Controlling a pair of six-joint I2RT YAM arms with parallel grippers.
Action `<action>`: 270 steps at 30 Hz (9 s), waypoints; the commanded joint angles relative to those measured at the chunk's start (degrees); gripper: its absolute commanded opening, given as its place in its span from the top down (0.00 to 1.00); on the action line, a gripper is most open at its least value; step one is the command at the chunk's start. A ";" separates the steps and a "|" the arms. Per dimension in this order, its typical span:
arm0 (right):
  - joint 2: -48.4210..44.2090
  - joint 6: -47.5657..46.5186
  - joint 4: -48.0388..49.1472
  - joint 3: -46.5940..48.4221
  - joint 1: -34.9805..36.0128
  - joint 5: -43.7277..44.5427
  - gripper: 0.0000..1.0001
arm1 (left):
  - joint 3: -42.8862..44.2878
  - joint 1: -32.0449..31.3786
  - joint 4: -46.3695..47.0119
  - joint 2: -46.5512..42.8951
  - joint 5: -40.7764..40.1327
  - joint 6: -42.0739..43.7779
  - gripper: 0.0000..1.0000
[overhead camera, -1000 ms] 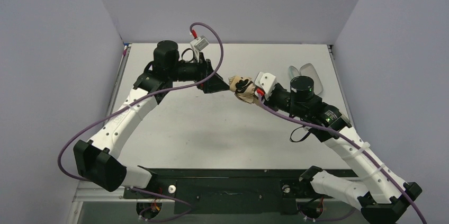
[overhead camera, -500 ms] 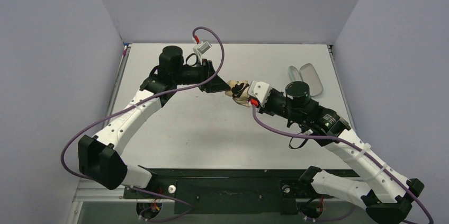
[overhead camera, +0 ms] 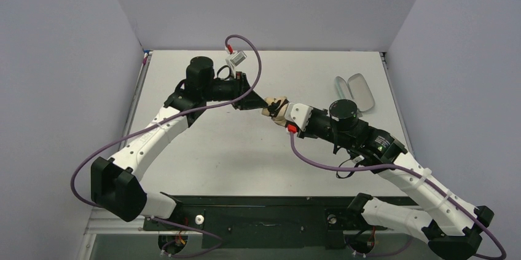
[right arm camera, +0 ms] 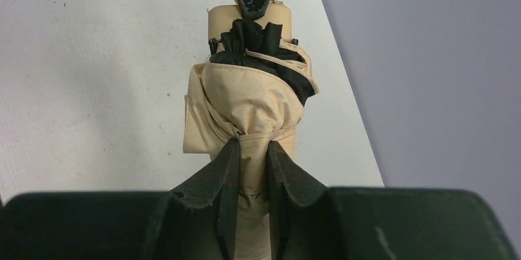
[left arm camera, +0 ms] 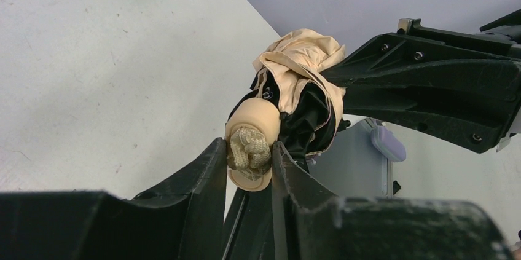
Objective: Open the umbrella
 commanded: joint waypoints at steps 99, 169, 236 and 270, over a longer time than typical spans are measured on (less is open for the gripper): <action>17.40 5.38 -25.70 7.89 -4.33 -5.94 0.99 | -17.58 -25.12 -9.92 -18.22 -47.84 86.63 1.00; 20.98 7.57 -31.41 12.94 -17.35 -26.89 1.00 | -5.78 -8.45 -29.87 -12.80 -33.67 81.39 0.21; 23.53 74.26 22.63 26.55 -25.47 -42.16 0.33 | 7.61 3.43 23.50 -5.37 -27.98 -30.07 1.00; 22.90 9.42 15.58 26.78 9.76 15.07 0.60 | 15.37 3.48 -3.62 -5.21 -49.31 -41.66 1.00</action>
